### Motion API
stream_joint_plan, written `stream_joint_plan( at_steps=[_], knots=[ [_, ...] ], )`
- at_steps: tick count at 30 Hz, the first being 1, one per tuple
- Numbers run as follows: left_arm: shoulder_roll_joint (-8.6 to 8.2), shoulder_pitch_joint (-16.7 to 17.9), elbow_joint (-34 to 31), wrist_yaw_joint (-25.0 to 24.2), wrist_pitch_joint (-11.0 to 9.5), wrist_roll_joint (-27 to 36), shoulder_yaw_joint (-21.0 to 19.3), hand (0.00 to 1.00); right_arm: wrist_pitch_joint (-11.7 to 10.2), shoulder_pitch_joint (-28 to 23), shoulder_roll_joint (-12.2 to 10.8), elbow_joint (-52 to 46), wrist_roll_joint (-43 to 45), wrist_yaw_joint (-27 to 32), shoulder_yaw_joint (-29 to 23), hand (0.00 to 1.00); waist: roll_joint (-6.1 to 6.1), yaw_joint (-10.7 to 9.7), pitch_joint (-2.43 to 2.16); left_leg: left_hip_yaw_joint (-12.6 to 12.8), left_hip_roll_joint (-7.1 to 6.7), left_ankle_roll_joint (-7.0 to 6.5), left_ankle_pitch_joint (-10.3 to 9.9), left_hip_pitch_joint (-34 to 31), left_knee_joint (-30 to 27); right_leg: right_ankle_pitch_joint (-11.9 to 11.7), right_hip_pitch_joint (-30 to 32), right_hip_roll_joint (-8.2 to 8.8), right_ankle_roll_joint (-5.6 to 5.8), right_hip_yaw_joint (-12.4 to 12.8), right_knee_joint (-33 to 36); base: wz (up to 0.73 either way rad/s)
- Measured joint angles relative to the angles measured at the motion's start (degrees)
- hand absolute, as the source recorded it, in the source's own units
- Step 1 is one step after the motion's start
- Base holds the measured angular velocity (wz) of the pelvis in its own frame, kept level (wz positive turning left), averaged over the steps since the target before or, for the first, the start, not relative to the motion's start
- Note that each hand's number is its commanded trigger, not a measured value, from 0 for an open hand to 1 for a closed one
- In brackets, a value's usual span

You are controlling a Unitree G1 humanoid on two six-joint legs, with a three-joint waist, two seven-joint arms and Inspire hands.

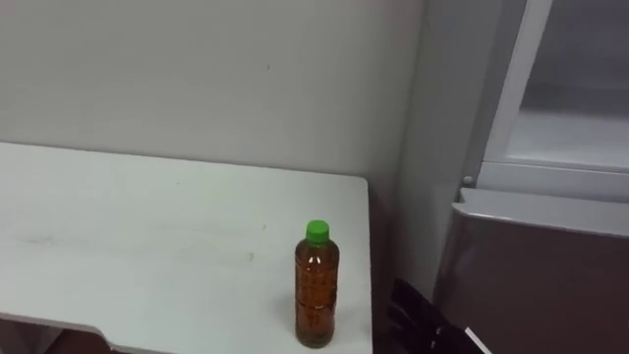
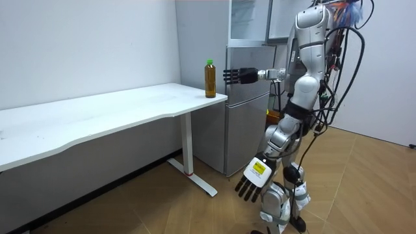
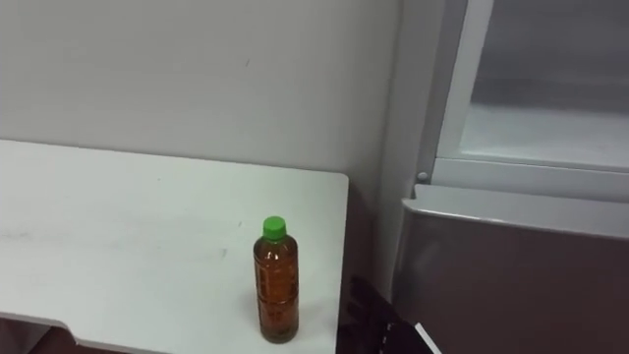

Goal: Put the bottle in the upper fridge

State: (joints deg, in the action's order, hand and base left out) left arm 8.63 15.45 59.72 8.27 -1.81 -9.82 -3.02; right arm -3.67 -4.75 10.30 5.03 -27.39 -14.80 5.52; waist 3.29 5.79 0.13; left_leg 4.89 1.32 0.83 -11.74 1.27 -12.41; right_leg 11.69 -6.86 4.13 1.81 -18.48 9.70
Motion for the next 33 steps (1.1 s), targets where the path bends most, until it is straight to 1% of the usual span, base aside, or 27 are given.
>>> stream_joint_plan(
  at_steps=[1,3,7,8,11,12,15,18,20,22,23,24,26,29,33],
  knots=[
    [0.00,0.00,0.00,0.00,0.49,-0.08,0.20,0.00,0.01,-0.01,0.46,0.00,-0.47,0.33,0.10,0.00,0.04,0.34,0.01,-0.19,0.00,0.00,-0.01,-0.34,-0.31,-0.01,0.07,0.00,-0.01,-0.17,0.02,0.07],
    [0.03,-0.04,-0.02,0.00,0.66,-0.08,0.61,0.00,0.02,0.07,1.27,0.00,-1.73,0.75,0.11,0.00,0.03,0.93,0.00,-0.36,0.03,0.00,-0.01,-1.06,-0.73,-0.06,0.50,-0.01,-0.10,-0.36,0.08,0.07],
    [0.10,0.07,0.00,-0.08,1.06,-0.07,1.10,0.00,0.02,1.12,1.36,0.00,-2.00,1.70,0.35,0.00,0.04,1.04,-0.05,-1.10,0.08,-0.03,0.08,-3.62,-1.81,-0.25,2.27,-0.02,-0.40,-0.96,0.73,0.08],
    [0.11,0.07,0.00,-0.24,1.21,0.00,1.11,0.00,0.02,1.46,1.35,0.03,-2.00,1.86,0.50,0.00,0.03,1.01,0.02,-1.36,0.07,-0.04,0.06,-4.06,-2.23,-0.25,2.38,0.01,-0.40,-1.24,0.85,0.09],
    [0.10,-0.04,-0.01,-0.41,1.64,0.00,1.16,0.00,0.02,2.94,1.44,0.53,-2.14,3.17,2.45,0.00,0.20,1.55,0.01,-1.37,0.11,-0.12,0.20,-4.78,-2.44,-0.33,3.09,0.01,-0.52,-1.26,0.98,0.02],
    [0.10,-0.20,0.00,-0.42,1.77,-0.01,1.15,0.00,0.02,3.31,1.48,0.98,-2.47,3.53,2.94,0.00,0.22,2.00,0.01,-1.38,0.10,-0.14,0.23,-4.85,-2.46,-0.34,3.11,0.02,-0.53,-1.28,0.94,0.00],
    [0.20,-0.42,0.00,-0.43,1.79,0.03,1.14,0.00,0.02,4.46,1.83,1.37,-4.11,4.40,4.03,0.00,0.45,2.67,-0.05,-1.38,0.08,-0.19,0.27,-4.86,-2.45,-0.33,3.15,0.08,-0.53,-1.38,0.89,0.00],
    [0.64,-0.56,0.17,-0.77,1.80,-0.30,1.06,0.00,-0.01,8.20,1.73,4.53,-4.87,5.94,5.40,0.00,0.99,2.96,0.09,-1.59,0.07,-0.16,0.31,-4.99,-2.45,-0.33,3.11,0.08,-0.53,-1.75,0.91,0.03],
    [0.87,-0.80,0.17,-1.34,1.79,-1.88,1.07,0.00,-0.09,9.90,1.72,6.59,-5.35,6.83,5.45,0.00,1.41,3.21,0.09,-1.97,0.06,-0.16,0.30,-5.97,-2.96,-0.33,3.67,0.08,-0.53,-2.21,0.98,0.11],
    [1.02,-1.12,0.18,-1.59,1.97,-2.13,1.18,0.00,-0.10,11.89,1.56,8.91,-7.04,7.88,5.79,0.00,1.72,3.46,0.46,-2.46,0.06,-0.15,0.32,-6.75,-3.32,-0.39,4.05,0.06,-0.59,-2.80,1.03,0.14],
    [1.09,-1.17,0.19,-1.59,2.24,-2.13,1.33,0.00,-0.09,13.00,1.56,10.68,-7.27,8.39,6.13,0.00,1.83,3.72,0.57,-2.71,0.02,-0.17,0.35,-7.07,-3.40,-0.40,4.17,0.06,-0.59,-3.07,1.02,0.15],
    [1.11,-1.18,0.19,-1.56,2.50,-2.13,1.53,0.00,-0.09,14.08,1.57,12.47,-7.26,8.57,6.34,0.00,1.97,3.93,0.48,-2.98,-0.01,-0.17,0.35,-7.67,-3.54,-0.41,4.55,0.06,-0.60,-3.41,1.02,0.15],
    [1.12,-1.58,0.24,-1.56,2.78,-2.16,1.55,0.00,-0.09,15.36,1.59,14.08,-7.29,9.23,6.35,0.00,1.95,3.84,0.49,-3.76,-0.05,-0.16,0.36,-8.68,-4.27,-0.44,5.00,0.01,-0.64,-4.22,1.01,0.20],
    [1.23,-1.95,1.06,-1.56,3.12,-2.16,2.09,0.00,-0.09,15.98,1.60,14.62,-7.23,10.68,6.41,0.00,1.78,4.24,0.64,-4.00,-0.04,-0.17,0.42,-9.14,-4.29,-0.44,5.02,0.08,-0.64,-5.15,1.03,0.12],
    [1.37,-2.75,1.40,-1.81,3.34,-2.18,2.72,0.00,-0.09,17.75,1.86,16.13,-6.08,12.19,6.66,0.00,1.59,4.11,0.73,-4.33,-0.05,-0.11,0.77,-10.08,-4.29,-0.49,5.90,0.08,-0.72,-5.52,1.12,0.05]
  ],
)
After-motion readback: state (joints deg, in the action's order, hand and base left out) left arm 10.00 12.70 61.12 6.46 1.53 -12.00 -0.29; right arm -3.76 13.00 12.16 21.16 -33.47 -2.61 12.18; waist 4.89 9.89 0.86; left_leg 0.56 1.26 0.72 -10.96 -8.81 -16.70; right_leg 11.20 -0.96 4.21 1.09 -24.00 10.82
